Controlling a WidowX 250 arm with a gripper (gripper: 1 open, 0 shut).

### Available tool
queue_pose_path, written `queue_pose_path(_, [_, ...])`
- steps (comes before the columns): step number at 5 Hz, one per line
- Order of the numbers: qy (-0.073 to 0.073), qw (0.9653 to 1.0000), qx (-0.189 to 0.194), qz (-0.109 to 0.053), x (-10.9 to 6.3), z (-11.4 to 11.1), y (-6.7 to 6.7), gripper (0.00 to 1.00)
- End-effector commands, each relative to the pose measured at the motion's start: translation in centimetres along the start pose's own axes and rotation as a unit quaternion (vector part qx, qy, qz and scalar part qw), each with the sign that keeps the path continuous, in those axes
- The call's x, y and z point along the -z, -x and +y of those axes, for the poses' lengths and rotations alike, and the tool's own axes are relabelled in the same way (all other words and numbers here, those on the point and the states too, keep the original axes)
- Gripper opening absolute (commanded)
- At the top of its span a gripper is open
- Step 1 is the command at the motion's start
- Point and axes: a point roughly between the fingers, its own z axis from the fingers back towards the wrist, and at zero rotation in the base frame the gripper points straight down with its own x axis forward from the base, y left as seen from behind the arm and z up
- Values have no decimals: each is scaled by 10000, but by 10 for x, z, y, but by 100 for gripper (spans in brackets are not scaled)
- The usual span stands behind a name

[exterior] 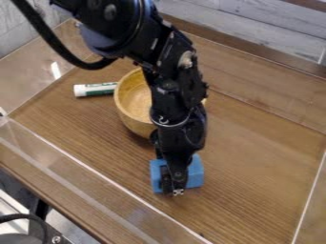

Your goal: Put the blue block in the brown bowl

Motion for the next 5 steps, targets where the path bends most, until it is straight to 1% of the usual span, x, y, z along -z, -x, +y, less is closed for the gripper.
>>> queue_pose_path(1, [-174,9997,-23,-157,-12,10,-6,0])
queue_pose_path(5, [-278,9996,-10,-107,-30,18,-7,0])
